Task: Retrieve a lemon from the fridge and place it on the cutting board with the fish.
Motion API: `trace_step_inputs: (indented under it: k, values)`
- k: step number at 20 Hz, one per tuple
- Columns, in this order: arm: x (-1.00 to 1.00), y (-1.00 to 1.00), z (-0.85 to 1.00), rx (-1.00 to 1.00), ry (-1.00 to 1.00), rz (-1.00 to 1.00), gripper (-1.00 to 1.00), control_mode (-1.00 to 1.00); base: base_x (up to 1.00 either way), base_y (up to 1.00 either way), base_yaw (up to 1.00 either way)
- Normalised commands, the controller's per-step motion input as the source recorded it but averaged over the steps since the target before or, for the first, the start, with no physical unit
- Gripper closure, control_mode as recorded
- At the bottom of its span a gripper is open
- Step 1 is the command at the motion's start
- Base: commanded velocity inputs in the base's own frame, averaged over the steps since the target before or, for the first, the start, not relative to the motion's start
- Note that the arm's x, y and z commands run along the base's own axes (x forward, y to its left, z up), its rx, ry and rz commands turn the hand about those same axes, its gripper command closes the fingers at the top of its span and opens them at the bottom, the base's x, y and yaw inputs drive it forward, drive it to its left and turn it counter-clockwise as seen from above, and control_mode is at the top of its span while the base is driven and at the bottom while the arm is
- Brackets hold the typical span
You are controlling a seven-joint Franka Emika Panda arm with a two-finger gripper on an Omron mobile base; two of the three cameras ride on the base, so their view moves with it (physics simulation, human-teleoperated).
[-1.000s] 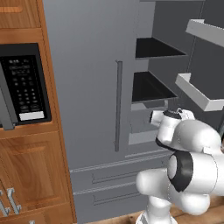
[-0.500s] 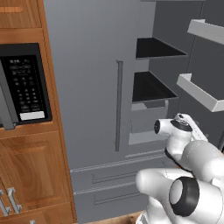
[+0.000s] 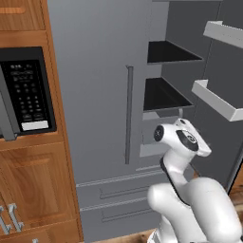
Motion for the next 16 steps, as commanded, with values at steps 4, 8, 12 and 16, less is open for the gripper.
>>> trace_step_inputs:
  k: [4, 8, 12, 16]
  values:
    - [0.36, 0.93, -0.45, 0.55, -0.23, -0.3, -1.0, -1.0, 0.0, 0.0, 0.0]
    - [0.47, 0.61, -0.72, 0.57, -0.17, -0.43, -1.0, -1.0, 0.0, 0.0, 0.0]
    - [0.56, 0.21, -0.55, 0.62, -0.21, -0.54, -1.0, -1.0, 0.0, 0.0, 0.0]
    - [0.71, 0.18, -0.38, 0.49, -0.21, -0.61, -1.0, -1.0, 0.0, 0.0, 0.0]
